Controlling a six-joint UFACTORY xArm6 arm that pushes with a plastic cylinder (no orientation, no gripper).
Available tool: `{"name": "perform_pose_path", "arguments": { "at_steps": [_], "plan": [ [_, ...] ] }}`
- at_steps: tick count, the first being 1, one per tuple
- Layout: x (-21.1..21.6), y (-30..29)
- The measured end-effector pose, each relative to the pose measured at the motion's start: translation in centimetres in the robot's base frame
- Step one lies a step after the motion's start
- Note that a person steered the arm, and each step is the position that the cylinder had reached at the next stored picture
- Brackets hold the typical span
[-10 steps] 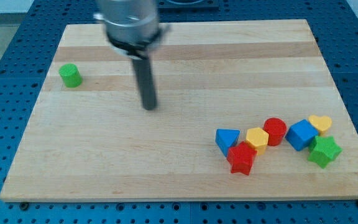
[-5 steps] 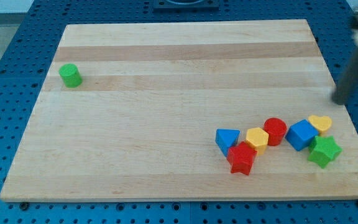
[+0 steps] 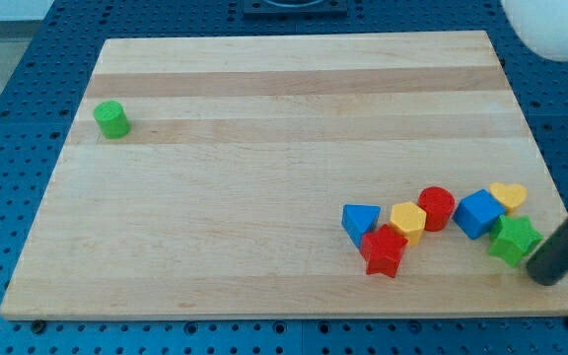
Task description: Push the green star and blue cube up
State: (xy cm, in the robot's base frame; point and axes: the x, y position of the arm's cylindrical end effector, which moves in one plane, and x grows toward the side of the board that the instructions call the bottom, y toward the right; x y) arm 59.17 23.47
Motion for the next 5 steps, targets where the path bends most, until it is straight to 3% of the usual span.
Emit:
{"name": "perform_pose_path", "arguments": {
  "at_steps": [2, 4, 5],
  "plan": [
    [-2.1, -3.4],
    [-15.8, -3.4],
    [-17.6, -4.0]
  ]
}}
